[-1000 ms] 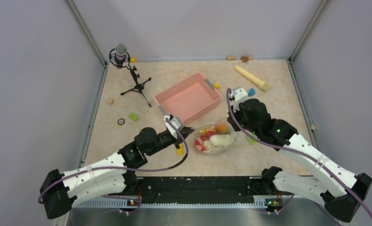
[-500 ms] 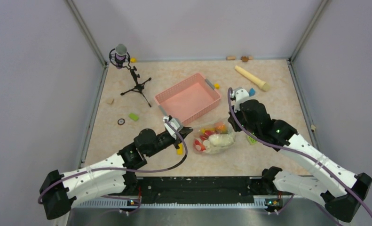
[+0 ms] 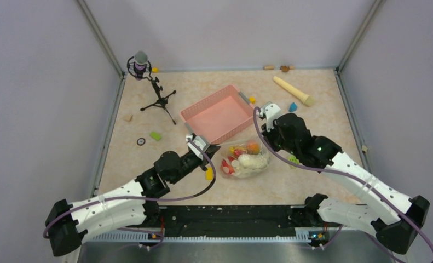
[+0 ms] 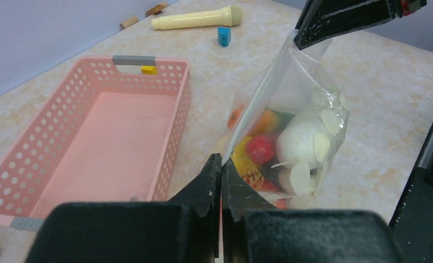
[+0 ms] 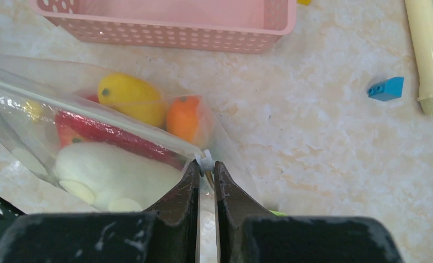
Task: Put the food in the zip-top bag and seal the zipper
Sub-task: Zip the zipper food storage bag at the center of the board.
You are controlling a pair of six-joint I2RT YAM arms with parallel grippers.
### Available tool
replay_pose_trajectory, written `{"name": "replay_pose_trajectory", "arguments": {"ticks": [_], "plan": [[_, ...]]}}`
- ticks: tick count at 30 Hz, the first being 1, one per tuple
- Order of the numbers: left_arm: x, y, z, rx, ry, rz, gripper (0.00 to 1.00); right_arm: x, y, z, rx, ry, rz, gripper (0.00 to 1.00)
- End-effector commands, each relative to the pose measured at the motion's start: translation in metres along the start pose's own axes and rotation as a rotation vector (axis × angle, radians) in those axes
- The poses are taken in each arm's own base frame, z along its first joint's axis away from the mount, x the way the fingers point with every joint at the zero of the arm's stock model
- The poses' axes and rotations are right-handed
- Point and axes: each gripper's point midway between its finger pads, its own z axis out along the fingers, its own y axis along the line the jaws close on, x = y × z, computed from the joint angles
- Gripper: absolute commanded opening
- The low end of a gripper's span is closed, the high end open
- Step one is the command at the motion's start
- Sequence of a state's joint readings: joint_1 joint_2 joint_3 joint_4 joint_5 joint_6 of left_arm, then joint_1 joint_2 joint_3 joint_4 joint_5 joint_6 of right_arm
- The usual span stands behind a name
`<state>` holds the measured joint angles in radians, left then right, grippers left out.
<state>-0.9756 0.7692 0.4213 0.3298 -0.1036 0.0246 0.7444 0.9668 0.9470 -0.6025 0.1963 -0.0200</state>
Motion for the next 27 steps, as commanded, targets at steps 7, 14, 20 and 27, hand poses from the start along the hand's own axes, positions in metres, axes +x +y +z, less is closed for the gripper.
{"name": "replay_pose_trajectory", "arguments": {"ticks": [7, 14, 20, 27], "plan": [[-0.026, 0.046, -0.011, -0.245, -0.103, -0.013, 0.0, 0.034, -0.056, -0.023, 0.192, 0.194, -0.291, 0.0], [-0.025, 0.039, -0.012, -0.201, -0.113, -0.002, 0.0, 0.015, -0.043, -0.028, 0.111, 0.079, -0.297, 0.0], [-0.029, 0.032, -0.019, -0.156, -0.144, 0.002, 0.0, -0.01, 0.012, -0.023, -0.186, -0.079, -0.31, 0.22], [-0.032, 0.029, -0.022, -0.138, -0.164, 0.002, 0.0, -0.038, 0.047, -0.023, -0.365, -0.268, -0.367, 0.37]]}}
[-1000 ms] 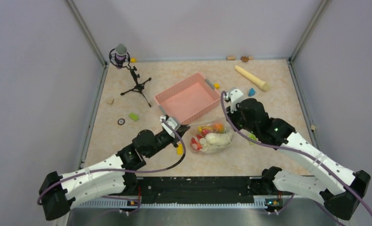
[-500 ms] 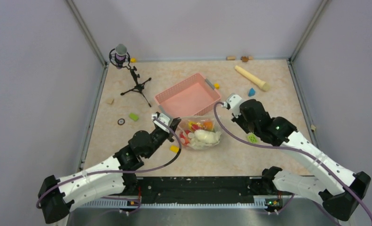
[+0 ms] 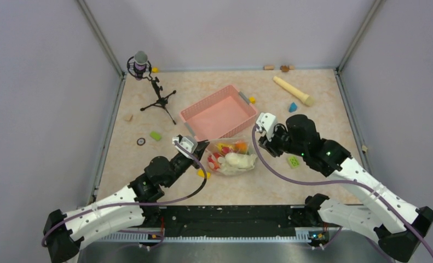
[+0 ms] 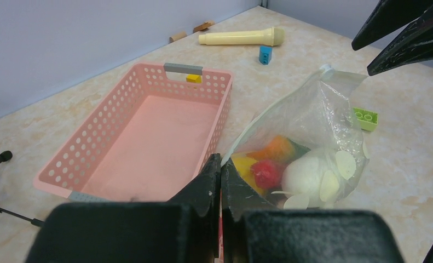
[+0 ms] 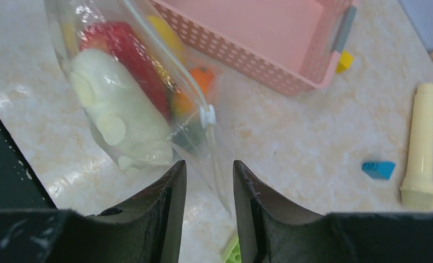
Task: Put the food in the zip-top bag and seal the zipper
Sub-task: Zip the zipper food storage bag at the center of the board.
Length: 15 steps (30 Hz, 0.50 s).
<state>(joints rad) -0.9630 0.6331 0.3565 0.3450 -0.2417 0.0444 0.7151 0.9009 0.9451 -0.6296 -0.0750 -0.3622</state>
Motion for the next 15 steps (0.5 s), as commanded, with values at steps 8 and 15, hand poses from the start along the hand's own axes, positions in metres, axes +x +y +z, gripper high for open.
{"name": "replay_pose_trajectory", "arguments": {"ticks": [8, 15], "plan": [[-0.022, -0.004, 0.0, 0.029, -0.087, -0.012, 0.0, -0.046, 0.021, 0.019, -0.153, -0.243, -0.141, 0.4], [-0.022, -0.005, -0.001, 0.037, -0.093, -0.009, 0.0, -0.038, 0.017, 0.029, -0.138, -0.202, -0.168, 0.4]]}}
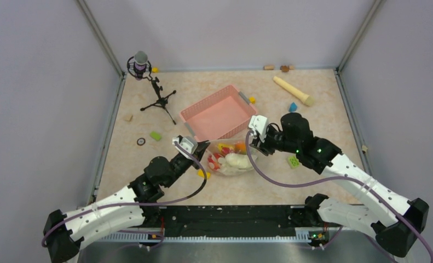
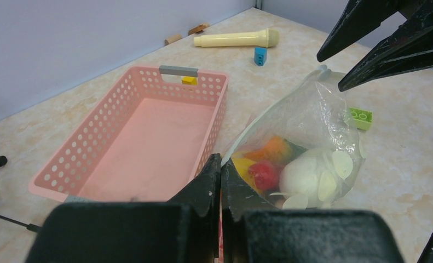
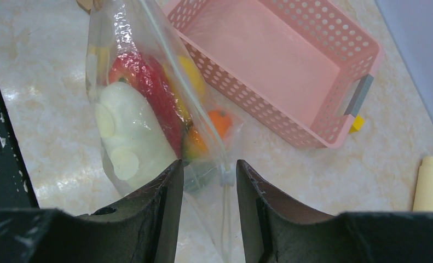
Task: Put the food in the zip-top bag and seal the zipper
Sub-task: Zip the zipper food storage bag at the center of the board.
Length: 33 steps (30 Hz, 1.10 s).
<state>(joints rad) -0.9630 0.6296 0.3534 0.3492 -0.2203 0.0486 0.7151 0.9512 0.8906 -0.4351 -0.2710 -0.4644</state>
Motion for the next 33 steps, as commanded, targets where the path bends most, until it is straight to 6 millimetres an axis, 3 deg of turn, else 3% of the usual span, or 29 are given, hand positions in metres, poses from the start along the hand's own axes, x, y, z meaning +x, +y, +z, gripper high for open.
{"name": "replay_pose_trajectory", "arguments": {"ticks": [1, 9, 16, 19, 25, 33], "plan": [[-0.022, -0.002, -0.001, 0.021, -0.089, -0.01, 0.0, -0.007, -0.005, 0.005, 0.001, -0.031, -0.058, 0.4], [-0.022, -0.004, -0.004, 0.034, -0.099, -0.005, 0.0, 0.001, -0.003, 0.008, -0.016, 0.002, -0.062, 0.37], [-0.023, -0.002, -0.004, 0.022, -0.103, -0.008, 0.0, 0.004, 0.0, 0.01, -0.038, 0.026, -0.052, 0.23], [-0.024, 0.0, -0.005, 0.011, -0.108, -0.017, 0.0, 0.008, 0.003, 0.009, -0.055, 0.049, -0.047, 0.0], [-0.033, 0.045, -0.005, -0.262, -0.126, -0.093, 0.0, 0.021, 0.004, -0.003, -0.047, 0.137, -0.028, 0.0], [-0.035, 0.059, -0.01, -0.346, -0.167, -0.144, 0.0, 0.04, 0.015, -0.03, -0.089, 0.269, -0.015, 0.0]]}}
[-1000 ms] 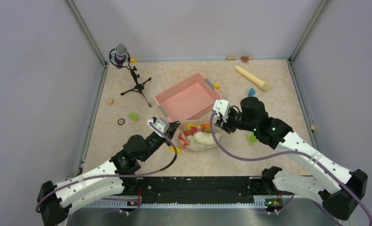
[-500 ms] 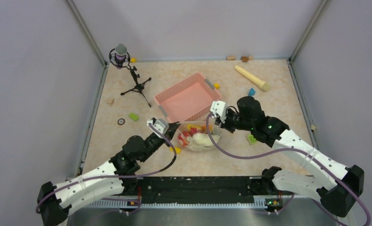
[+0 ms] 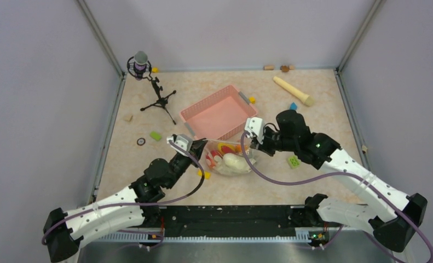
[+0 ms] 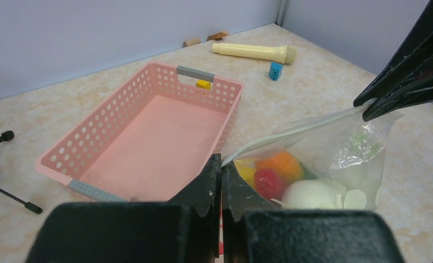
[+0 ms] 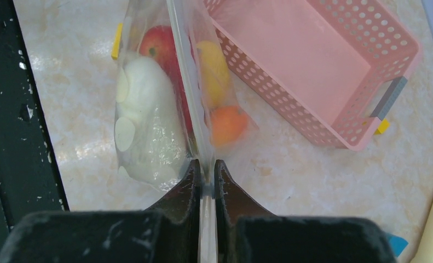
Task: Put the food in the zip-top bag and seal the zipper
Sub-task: Zip the zipper food storage bag at the center of the board.
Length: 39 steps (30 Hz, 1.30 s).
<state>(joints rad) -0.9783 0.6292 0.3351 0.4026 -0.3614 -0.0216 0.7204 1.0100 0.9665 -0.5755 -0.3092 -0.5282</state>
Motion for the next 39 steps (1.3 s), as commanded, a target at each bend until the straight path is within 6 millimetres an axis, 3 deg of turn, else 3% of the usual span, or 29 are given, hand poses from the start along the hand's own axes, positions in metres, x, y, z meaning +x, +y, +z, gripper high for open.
{"name": "replay_pose_trajectory", "arguments": {"ticks": [1, 5, 15, 24, 33, 39], "plan": [[-0.036, 0.041, -0.003, -0.224, -0.143, -0.071, 0.0, 0.036, 0.007, -0.029, 0.004, 0.198, 0.028, 0.0], [-0.036, 0.047, -0.004, -0.259, -0.151, -0.083, 0.0, 0.045, 0.008, -0.037, 0.008, 0.25, 0.034, 0.0], [-0.036, 0.058, -0.005, -0.31, -0.159, -0.103, 0.0, 0.075, 0.011, -0.035, 0.01, 0.383, 0.059, 0.0], [-0.037, 0.06, -0.007, -0.315, -0.169, -0.109, 0.0, 0.076, 0.004, -0.039, 0.067, 0.378, 0.059, 0.0], [-0.037, 0.064, -0.007, -0.339, -0.166, -0.106, 0.0, 0.088, -0.007, -0.053, 0.163, 0.456, 0.087, 0.0], [-0.036, 0.065, -0.007, -0.341, -0.17, -0.107, 0.0, 0.112, -0.008, -0.066, 0.212, 0.61, 0.138, 0.0]]}}
